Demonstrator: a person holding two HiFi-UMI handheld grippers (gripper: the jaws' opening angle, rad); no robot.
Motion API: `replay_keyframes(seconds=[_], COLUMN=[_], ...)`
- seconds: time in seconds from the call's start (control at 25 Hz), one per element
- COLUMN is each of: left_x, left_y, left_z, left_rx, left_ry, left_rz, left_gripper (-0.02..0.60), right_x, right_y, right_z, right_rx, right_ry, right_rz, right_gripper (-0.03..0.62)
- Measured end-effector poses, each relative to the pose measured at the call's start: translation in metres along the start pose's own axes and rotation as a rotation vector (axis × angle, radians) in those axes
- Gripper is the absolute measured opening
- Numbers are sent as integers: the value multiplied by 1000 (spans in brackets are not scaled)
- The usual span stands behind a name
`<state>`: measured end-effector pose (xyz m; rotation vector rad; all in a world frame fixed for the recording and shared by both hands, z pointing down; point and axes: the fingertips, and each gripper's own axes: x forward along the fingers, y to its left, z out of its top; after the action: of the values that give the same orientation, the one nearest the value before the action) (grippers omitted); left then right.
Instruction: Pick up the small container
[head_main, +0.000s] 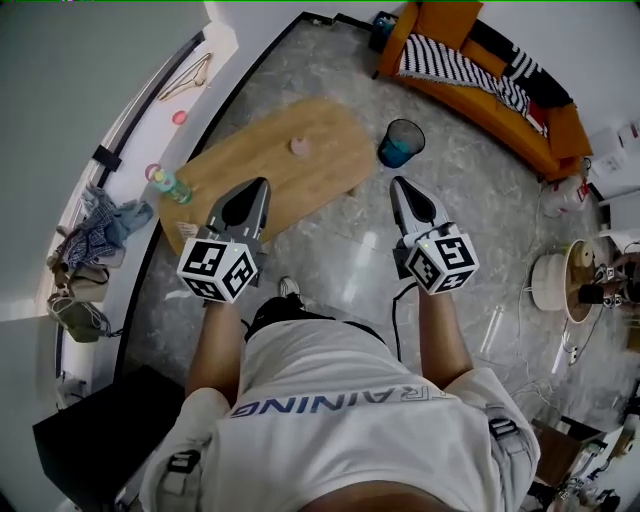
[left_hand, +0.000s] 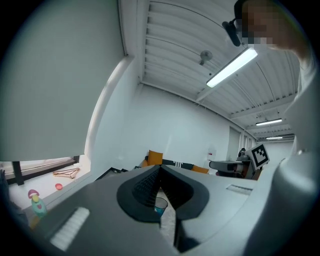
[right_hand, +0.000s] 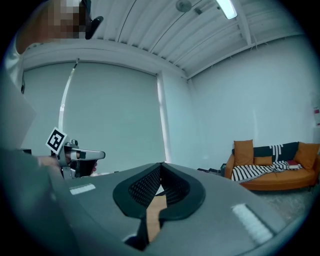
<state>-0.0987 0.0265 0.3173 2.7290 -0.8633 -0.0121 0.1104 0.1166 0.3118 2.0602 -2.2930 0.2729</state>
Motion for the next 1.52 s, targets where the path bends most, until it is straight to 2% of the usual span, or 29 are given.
replay_keyframes(seconds=[0.36,0.56,0.72,1.04,1.32,1.52], left_x=[30,49,70,124,184,199], left_y=[65,84,92,126,134,142], left_z=[14,7,18,31,48,40], left_rx=[-37,-63,-43,-31,-26,-30], left_ry=[4,9,-4,0,-22,-2], left_rz=[10,24,53,222,370,458], left_gripper=[0,0,0,0,0,0], right_x=[81,109,136,225,293,329], right_y=[12,0,-20,-79,-143,-154], right_z=[6,12,22,31,43,35], right_rx=[-18,-35,-30,24,39,27], right_ry=[49,43,28,20,45,76], right_rz=[29,40,70,212,327,406], right_gripper=[14,14,14,14,14,14])
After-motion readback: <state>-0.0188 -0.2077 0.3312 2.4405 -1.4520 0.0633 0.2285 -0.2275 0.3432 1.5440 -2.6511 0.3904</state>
